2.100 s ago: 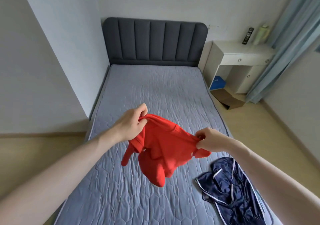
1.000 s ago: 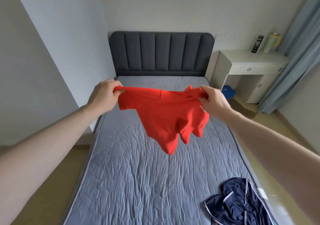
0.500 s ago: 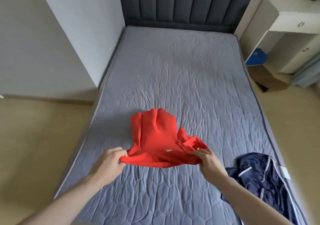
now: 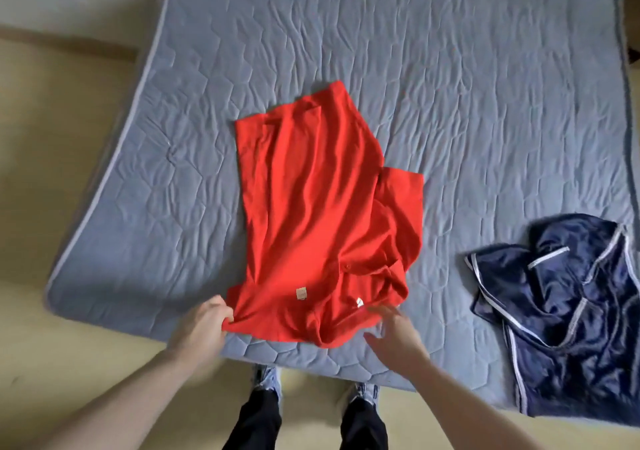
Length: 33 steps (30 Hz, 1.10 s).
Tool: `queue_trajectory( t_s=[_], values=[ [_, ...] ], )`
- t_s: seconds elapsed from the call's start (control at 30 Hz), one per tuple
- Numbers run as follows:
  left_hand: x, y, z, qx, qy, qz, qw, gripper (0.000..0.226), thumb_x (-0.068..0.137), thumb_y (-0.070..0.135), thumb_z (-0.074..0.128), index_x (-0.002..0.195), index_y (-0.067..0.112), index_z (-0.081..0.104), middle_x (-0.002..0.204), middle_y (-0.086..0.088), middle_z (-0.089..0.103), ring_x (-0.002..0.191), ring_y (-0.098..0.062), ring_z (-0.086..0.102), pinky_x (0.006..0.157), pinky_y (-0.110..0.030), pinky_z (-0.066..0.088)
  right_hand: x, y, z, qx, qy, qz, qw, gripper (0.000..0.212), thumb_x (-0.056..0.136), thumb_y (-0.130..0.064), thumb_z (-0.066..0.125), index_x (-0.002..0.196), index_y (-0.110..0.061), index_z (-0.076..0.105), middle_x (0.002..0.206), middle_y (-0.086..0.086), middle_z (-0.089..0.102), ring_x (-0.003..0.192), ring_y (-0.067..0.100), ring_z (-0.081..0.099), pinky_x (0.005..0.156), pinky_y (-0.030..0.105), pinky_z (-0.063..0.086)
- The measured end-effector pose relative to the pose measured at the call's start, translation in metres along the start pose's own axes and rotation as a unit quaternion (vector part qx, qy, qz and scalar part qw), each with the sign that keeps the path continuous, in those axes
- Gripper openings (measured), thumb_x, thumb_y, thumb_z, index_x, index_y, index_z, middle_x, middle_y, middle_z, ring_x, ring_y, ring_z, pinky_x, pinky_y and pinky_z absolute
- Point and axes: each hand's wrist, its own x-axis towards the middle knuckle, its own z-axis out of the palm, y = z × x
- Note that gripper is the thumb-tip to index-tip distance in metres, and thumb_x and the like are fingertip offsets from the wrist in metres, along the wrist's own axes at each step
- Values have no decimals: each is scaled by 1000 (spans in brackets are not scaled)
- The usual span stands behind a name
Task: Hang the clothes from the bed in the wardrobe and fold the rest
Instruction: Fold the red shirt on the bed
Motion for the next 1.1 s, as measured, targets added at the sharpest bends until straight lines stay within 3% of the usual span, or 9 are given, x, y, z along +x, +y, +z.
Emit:
queue_trajectory(
  t_s=[0.23, 0.37, 0.47, 0.63, 0.7, 0.8, 0.87, 0.97, 1.1],
  values=[
    [33, -27, 32, -71, 31, -120, 990, 26, 72, 6, 72, 92, 22, 72, 109, 2, 58, 95, -24, 65, 89, -35, 51, 129, 8, -67, 207, 233, 181, 933, 74, 86, -45, 75, 145, -9, 48, 136, 17, 62, 128, 36, 59, 104, 43, 47],
    [49, -16, 35, -301, -32, -308, 902, 63, 52, 32, 73, 111, 18, 56, 106, -6, 63, 98, -26, 60, 82, -40, 50, 185, 21, -80, 261, 240, 279, 893, 102, 82, -52, 77, 158, -6, 28, 153, 20, 47, 142, 36, 47, 117, 48, 40],
    [58, -11, 39, -431, 10, -359, 827, 70, 49, 37, 81, 110, 9, 61, 98, -12, 70, 93, -28, 67, 89, -51, 55, 194, 35, -82, 317, 266, 299, 860, 57, 88, -42, 71, 134, -11, 65, 120, 12, 72, 113, 32, 68, 97, 38, 54],
    [55, -16, 51, -395, -14, -363, 844, 22, 89, 26, 78, 104, 9, 78, 90, -9, 76, 84, -27, 68, 72, -34, 48, 164, 56, -100, 370, 396, 305, 783, 33, 88, -34, 61, 107, -11, 76, 86, 12, 74, 70, 25, 69, 64, 27, 57],
    [54, -15, 50, -401, 13, -366, 840, 19, 91, 24, 76, 102, 10, 76, 93, -11, 75, 86, -28, 68, 76, -36, 52, 152, 63, -100, 371, 371, 306, 794, 31, 89, -26, 63, 113, -9, 74, 94, 13, 75, 72, 25, 71, 62, 24, 58],
    [50, -8, 38, -452, 73, -380, 804, 15, 91, 27, 76, 92, 14, 69, 97, -14, 72, 90, -32, 68, 86, -52, 60, 125, 59, -77, 210, 314, 275, 884, 49, 88, -22, 74, 132, -7, 59, 129, 20, 63, 116, 38, 61, 97, 44, 46],
    [46, 1, 30, -478, 95, -365, 793, 19, 86, 32, 78, 86, 14, 71, 92, -13, 73, 86, -30, 68, 79, -52, 63, 98, 40, -53, 145, 290, 162, 932, 44, 85, -16, 75, 125, -12, 58, 123, 15, 58, 109, 38, 59, 90, 46, 47],
    [42, 18, 22, -552, 126, -346, 748, 17, 88, 25, 79, 72, 18, 77, 68, -1, 73, 71, -23, 68, 56, -38, 62, 60, -6, -3, 115, 115, -13, 987, 54, 76, -15, 78, 126, -23, 59, 117, -5, 57, 101, 21, 61, 89, 40, 53],
    [48, 40, 11, -611, 149, -334, 702, 24, 88, 19, 80, 63, 20, 77, 61, 4, 68, 49, -12, 67, 48, -30, 59, 37, -67, 72, -56, -83, -141, 985, 87, 74, -49, 76, 150, -38, 34, 148, -14, 37, 134, 18, 36, 114, 39, 37]
  ],
)
